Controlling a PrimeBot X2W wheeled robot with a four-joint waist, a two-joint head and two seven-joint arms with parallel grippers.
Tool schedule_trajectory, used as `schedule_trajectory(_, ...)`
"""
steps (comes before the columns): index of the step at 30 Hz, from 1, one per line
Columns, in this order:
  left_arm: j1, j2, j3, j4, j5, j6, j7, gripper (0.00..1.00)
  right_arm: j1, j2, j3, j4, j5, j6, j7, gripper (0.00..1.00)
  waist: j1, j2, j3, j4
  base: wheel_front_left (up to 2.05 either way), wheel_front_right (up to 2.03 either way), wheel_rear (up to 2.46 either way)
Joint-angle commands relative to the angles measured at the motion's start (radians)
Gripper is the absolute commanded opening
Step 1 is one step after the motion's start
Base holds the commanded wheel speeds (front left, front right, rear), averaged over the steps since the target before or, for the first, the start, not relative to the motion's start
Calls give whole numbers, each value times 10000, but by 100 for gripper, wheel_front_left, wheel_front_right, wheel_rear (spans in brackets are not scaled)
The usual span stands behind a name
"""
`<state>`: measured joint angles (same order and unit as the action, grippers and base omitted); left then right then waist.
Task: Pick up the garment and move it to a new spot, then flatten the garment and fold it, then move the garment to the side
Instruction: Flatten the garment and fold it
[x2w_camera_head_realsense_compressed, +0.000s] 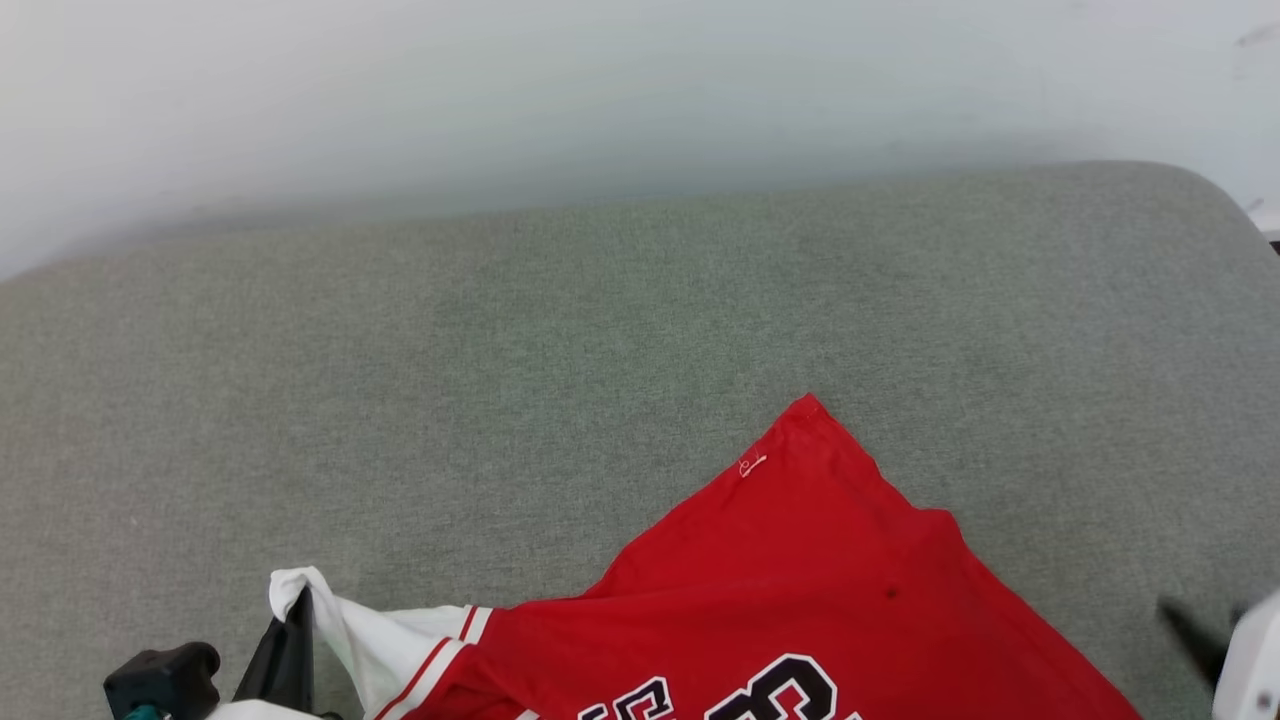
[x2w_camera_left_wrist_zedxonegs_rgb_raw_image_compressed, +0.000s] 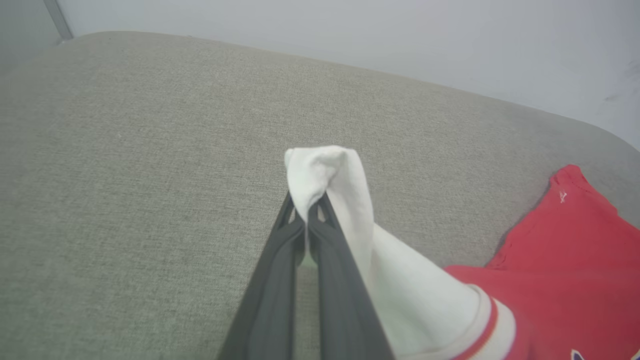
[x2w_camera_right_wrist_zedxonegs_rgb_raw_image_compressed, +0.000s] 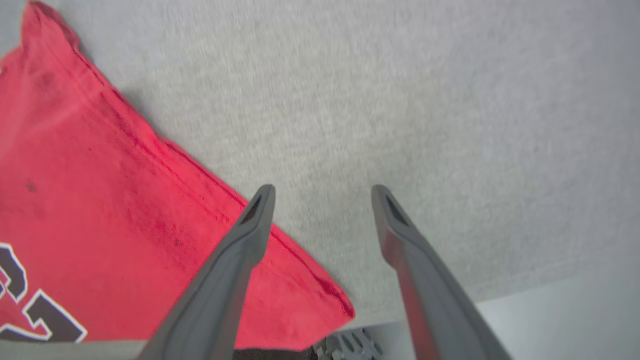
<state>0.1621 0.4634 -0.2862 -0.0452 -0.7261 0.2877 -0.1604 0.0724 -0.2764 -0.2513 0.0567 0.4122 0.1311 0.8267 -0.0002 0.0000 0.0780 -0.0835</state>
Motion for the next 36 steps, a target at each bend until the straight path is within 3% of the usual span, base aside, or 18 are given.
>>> schedule_trajectory(1, -147, 63, 1, -75, 50, 29, 54, 0, -648, 70, -98, -197, -146, -7, -825, 100, 2, 0, 136, 20, 0, 0, 0)
schedule_trajectory(5, -451, 108, -83, -276, 161, 25, 116, 0, -1829, 263, 23, -97, -139, -7, -2733, 100, 2, 0, 553, 207, 0, 0, 0)
schedule_trajectory(9, -967, 90, -218, -529, 340, -56, 139, 0, -3106, 88, 727, 282, 109, -7, -3221, 100, 2, 0, 1169, 533, 0, 0, 0)
schedule_trajectory(13, -1541, 0, -464, -684, 546, -178, 152, 0, -4339, -170, 1803, 624, 240, -7, -2120, 100, 2, 0, 1733, 901, 0, 0, 0)
schedule_trajectory(22, -2585, -393, -946, -568, 823, -505, -33, 0, -6232, -102, 3819, 1076, 17, -7, 1911, 100, 2, 0, 2686, 1675, 0, 0, 0)
schedule_trajectory(31, -2992, -711, -1152, -111, 762, -754, -253, 0, -6486, 16, 4914, 2742, 89, -7, 2931, 100, 2, 0, 3050, 1995, 0, 0, 0)
schedule_trajectory(32, -2998, -725, -1162, -73, 757, -762, -277, 0, -6463, 37, 5065, 2930, 177, -7, 2964, 46, 2, 0, 3054, 1995, 0, 0, 0)
schedule_trajectory(33, -3014, -725, -1161, -32, 750, -781, -278, 0, -6440, 76, 5185, 3092, 280, -7, 2999, 13, 2, 0, 3052, 1985, 0, 0, 0)
schedule_trajectory(34, -3032, -723, -1157, -2, 748, -798, -293, 0, -6427, 85, 5284, 3196, 373, -6, 3020, 0, 2, 0, 3051, 1970, 0, 0, 0)
schedule_trajectory(36, -3055, -701, -1143, 48, 732, -812, -304, 0, -6501, 53, 5444, 3338, 524, -6, 2965, 0, 2, 0, 3034, 1926, 0, 0, 0)
